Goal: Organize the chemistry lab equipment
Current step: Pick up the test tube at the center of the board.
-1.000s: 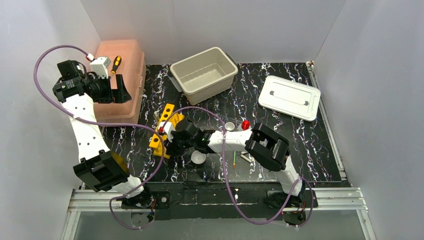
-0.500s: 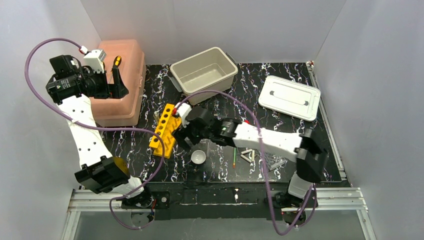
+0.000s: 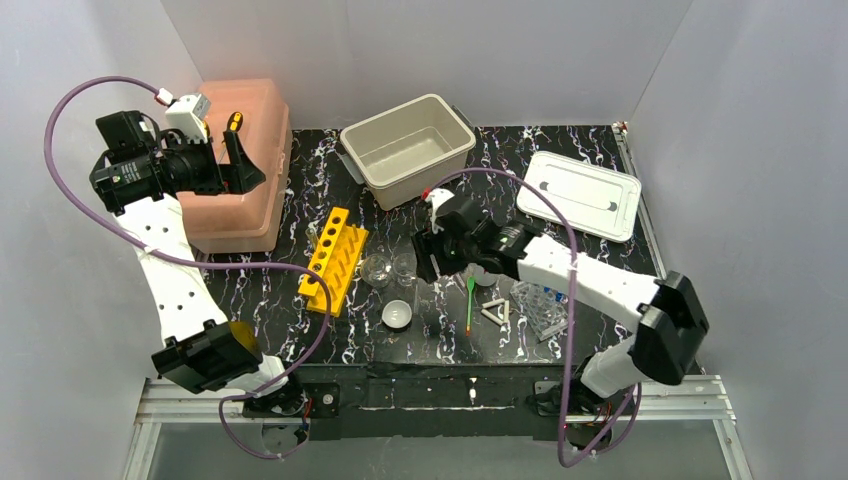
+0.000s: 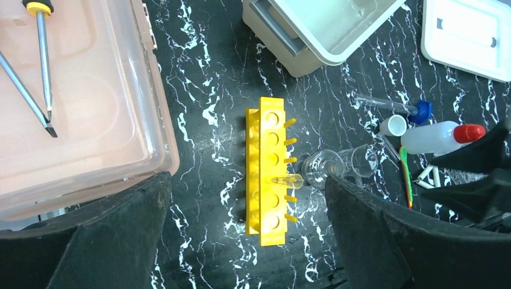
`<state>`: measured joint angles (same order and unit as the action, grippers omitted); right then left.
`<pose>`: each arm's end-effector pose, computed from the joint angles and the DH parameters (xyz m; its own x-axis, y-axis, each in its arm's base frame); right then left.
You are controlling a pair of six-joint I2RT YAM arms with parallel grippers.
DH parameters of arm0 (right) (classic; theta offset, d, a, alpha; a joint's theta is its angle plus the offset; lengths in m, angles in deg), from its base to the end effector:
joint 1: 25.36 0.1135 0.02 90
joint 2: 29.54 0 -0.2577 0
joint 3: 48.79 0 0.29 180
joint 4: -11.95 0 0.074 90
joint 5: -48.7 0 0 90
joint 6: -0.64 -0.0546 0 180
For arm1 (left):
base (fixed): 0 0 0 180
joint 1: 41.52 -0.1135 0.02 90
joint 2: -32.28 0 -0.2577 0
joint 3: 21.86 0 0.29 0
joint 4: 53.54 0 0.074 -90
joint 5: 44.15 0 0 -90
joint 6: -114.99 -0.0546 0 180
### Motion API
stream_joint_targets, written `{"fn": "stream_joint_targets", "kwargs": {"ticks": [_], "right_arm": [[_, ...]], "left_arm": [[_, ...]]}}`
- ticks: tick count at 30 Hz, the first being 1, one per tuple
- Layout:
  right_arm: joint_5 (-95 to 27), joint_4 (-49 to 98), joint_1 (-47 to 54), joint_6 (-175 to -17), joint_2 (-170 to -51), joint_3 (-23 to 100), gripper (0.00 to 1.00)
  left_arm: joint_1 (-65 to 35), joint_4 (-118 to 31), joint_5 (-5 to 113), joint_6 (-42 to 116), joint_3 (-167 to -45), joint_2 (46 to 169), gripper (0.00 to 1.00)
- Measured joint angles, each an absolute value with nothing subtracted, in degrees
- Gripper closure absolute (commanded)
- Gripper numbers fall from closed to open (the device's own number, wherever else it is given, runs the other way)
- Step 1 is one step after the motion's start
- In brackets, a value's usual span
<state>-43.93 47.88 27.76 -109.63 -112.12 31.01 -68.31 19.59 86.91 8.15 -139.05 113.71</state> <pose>0.2281 0.2998 0.2746 -0.6215 -0.2516 -0.7419 -0.5994 0.7626 0.2434 0.2915 0.1070 0.4679 -0.4820 0.0013 -0.8762 0.2777 0.9487 -0.1514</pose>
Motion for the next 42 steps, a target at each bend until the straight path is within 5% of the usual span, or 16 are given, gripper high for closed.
{"fn": "stream_joint_targets", "kwargs": {"ticks": [10,21,42], "right_arm": [[-50.25,55.64,31.28,-112.3,-123.16,31.73,0.31],[-54.69,48.27,32.79,-116.14,-130.09,32.47,0.41],[-61.81,36.93,35.02,-118.33,-135.8,29.45,0.43]], "left_arm": [[-68.31,15.72,84.61,10.93,-136.34,113.12,0.01],[-68.31,14.57,81.95,10.89,-134.77,112.42,0.01],[-68.31,15.92,79.22,7.65,-135.12,112.55,0.01]]}}
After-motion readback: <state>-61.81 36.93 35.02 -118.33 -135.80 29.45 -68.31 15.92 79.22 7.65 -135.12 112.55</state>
